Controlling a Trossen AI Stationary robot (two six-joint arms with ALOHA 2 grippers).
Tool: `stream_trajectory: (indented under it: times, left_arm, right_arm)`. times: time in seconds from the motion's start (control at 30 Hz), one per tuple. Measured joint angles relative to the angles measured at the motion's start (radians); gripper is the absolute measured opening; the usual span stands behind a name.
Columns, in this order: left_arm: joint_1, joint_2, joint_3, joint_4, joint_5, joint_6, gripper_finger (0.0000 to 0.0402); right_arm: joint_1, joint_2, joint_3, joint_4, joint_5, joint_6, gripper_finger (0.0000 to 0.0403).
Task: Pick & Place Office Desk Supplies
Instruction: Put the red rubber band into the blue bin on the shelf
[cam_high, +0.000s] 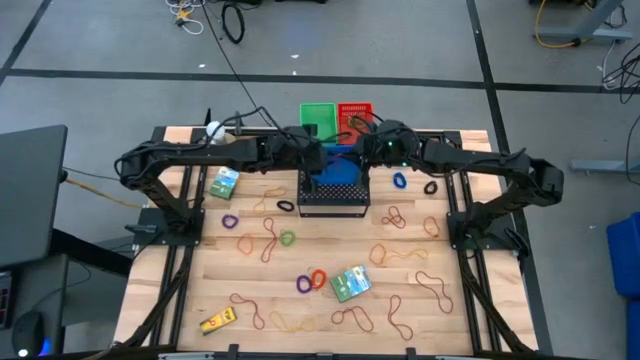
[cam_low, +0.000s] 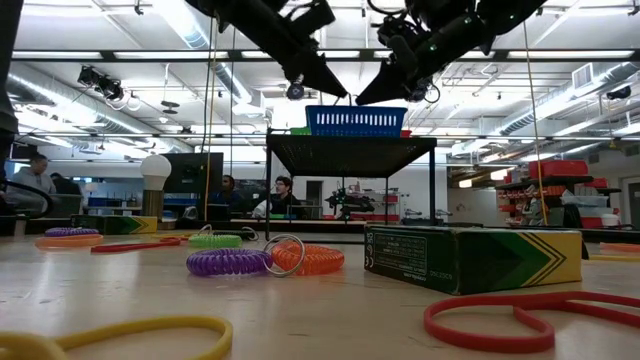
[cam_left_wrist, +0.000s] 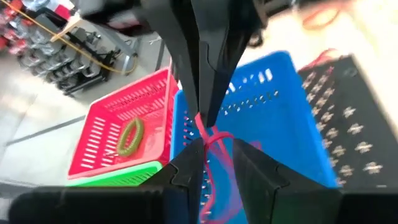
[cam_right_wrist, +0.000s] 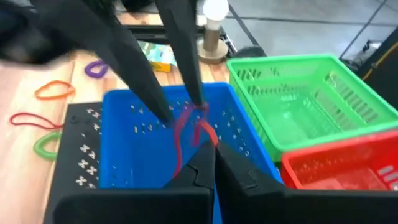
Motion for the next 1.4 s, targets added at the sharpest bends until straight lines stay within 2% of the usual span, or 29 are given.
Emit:
stream_trajectory:
  times: [0.13,0.4,0.5,0.67,0.77,0.9,1.0,1.2,1.3,1.4]
  left_arm:
    - [0.033,-0.056,0.0,-0.014,0.095,-0.128,0.0094]
    - [0.101,-0.151,-0.011,-0.054,0.269,-0.25,0.0094]
    - [0.117,-0.182,-0.042,-0.055,0.28,-0.268,0.0094]
    - [0.129,-0.191,-0.074,-0.073,0.192,-0.289,0.0094]
    - [0.126,-0.191,-0.076,-0.06,0.185,-0.286,0.0094]
    - [0.128,-0.217,-0.076,-0.047,0.288,-0.351,0.0094]
    - [0.142,-0.246,-0.076,-0.047,0.381,-0.393,0.0094]
    - [0.176,-0.273,-0.077,-0.044,0.523,-0.453,0.0089]
    - [0.192,-0.273,-0.077,-0.05,0.542,-0.467,0.0077]
    - [0.201,-0.273,-0.077,-0.062,0.531,-0.468,0.0055]
  right_arm:
    - [-0.01,0.0,0.0,-0.017,0.0,0.002,0.0002]
    - [-0.011,0.0,0.0,-0.017,0.007,0.017,0.0001]
    - [-0.011,0.0,0.0,-0.016,0.012,0.018,0.0001]
    - [-0.011,0.0,0.0,-0.016,0.023,0.022,0.0]
    - [-0.011,-0.001,0.0,-0.016,0.041,0.022,0.0]
    - [-0.011,-0.001,0.0,-0.015,0.051,0.035,0.0001]
    - [-0.011,-0.001,0.0,-0.015,0.053,0.054,0.0019]
    - [-0.007,-0.001,-0.001,-0.008,0.1,0.07,0.0088]
    - [-0.007,-0.001,-0.001,0.002,0.103,0.066,0.0113]
    - [0.001,-0.006,-0.001,0.013,0.116,0.066,0.0121]
